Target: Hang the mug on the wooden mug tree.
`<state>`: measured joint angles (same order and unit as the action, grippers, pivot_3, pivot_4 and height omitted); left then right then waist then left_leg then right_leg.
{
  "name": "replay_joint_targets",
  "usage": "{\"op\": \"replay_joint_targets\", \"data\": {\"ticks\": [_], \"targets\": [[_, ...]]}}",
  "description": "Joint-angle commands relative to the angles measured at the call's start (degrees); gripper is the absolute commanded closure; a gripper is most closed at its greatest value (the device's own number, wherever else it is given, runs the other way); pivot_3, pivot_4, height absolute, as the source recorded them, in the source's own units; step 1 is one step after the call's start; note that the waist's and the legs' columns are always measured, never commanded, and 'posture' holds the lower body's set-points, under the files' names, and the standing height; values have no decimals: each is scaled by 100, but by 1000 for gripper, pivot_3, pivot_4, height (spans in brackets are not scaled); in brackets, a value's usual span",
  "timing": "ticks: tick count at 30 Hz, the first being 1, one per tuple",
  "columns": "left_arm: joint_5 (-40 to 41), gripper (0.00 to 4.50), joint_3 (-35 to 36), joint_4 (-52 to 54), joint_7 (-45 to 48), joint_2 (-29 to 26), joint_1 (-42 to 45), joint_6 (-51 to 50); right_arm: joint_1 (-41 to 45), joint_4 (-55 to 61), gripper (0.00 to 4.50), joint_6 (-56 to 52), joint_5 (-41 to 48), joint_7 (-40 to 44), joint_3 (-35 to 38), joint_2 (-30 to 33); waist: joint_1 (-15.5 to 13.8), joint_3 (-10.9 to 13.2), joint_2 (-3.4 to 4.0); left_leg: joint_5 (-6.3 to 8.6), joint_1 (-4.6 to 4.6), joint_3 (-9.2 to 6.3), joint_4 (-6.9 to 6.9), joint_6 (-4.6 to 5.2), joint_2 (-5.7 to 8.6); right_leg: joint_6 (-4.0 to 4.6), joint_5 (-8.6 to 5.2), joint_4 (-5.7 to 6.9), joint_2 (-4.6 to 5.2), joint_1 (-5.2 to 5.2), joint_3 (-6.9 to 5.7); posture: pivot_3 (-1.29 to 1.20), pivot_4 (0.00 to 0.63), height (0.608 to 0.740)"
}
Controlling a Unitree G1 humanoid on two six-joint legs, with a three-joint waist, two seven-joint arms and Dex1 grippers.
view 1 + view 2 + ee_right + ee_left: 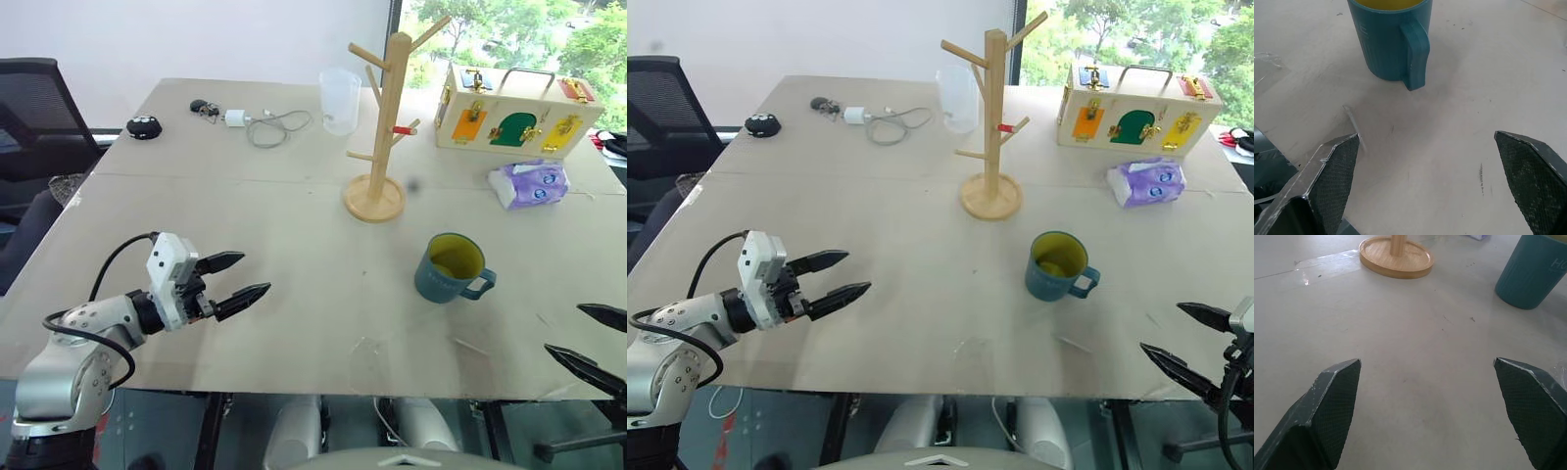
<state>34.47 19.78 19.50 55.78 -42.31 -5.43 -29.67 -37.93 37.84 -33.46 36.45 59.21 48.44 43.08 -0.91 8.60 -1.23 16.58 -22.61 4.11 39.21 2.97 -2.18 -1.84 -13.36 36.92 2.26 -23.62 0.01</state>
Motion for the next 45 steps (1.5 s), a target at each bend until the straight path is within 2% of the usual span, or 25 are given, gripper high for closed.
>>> {"op": "replay_joint_targets", "data": {"ticks": [1,3,6,11,19,26,39,42,43,45], "targets": [[272,49,190,24,222,-165,83,4,219,103,0,238,-183,-448,-262,-258,2,0,-1,0,0,0,0,0,0,0,0,0,0,0,0,0,150,740],[614,49,79,204,444,-222,365,-124,565,415,0,164,-312,-1177,-819,-617,8,-7,-32,0,0,-5,-1,0,-3,0,0,-1,-2,0,-2,0,150,740],[929,49,-57,448,819,-289,512,-142,869,833,0,-210,-314,-1888,-1421,-947,12,0,5,-3,-4,0,3,-5,-5,3,2,3,0,-8,-5,0,150,740],[1222,49,-212,807,1594,-664,482,-117,1140,1305,0,-841,-578,-3090,-2232,-1331,16,-4,13,-16,-5,5,0,-28,-2,5,3,4,-2,-11,-5,0,150,740],[1476,49,-367,1252,1418,-649,681,-266,1612,1439,0,-1260,-856,-4318,-3128,-1972,15,-4,14,-11,-5,9,0,-18,-1,3,2,3,-22,-13,-8,0,150,740],[1612,49,-421,1381,1331,-768,799,-355,1964,1050,0,-1064,-1239,-4631,-3626,-2169,20,-4,15,-15,-3,8,-1,-24,0,3,2,6,-33,-13,-9,0,150,740],[1708,49,-333,1525,1026,-805,710,-422,2066,585,0,-696,-1403,-4547,-3612,-2212,21,-4,16,-14,-3,10,-2,-24,0,2,1,6,-34,-13,-8,0,150,740],[1717,0,-322,1563,980,-799,674,-401,2208,523,746,-743,-1433,-4596,-3604,-2197,22,-3,16,-15,-3,11,-2,-25,1,2,1,6,-34,-13,-7,0,150,740],[1725,0,-318,1574,969,-798,664,-398,2253,506,1400,-760,-1438,-4610,-3601,-2199,21,-3,16,-16,-3,11,-2,-26,1,2,2,6,-34,-13,-7,0,150,740],[1733,0,-314,1584,958,-798,651,-391,2316,479,1972,-786,-1448,-4624,-3601,-2202,21,-3,16,-16,-3,10,-2,-26,1,2,2,6,-34,-14,-8,0,150,740]]}}
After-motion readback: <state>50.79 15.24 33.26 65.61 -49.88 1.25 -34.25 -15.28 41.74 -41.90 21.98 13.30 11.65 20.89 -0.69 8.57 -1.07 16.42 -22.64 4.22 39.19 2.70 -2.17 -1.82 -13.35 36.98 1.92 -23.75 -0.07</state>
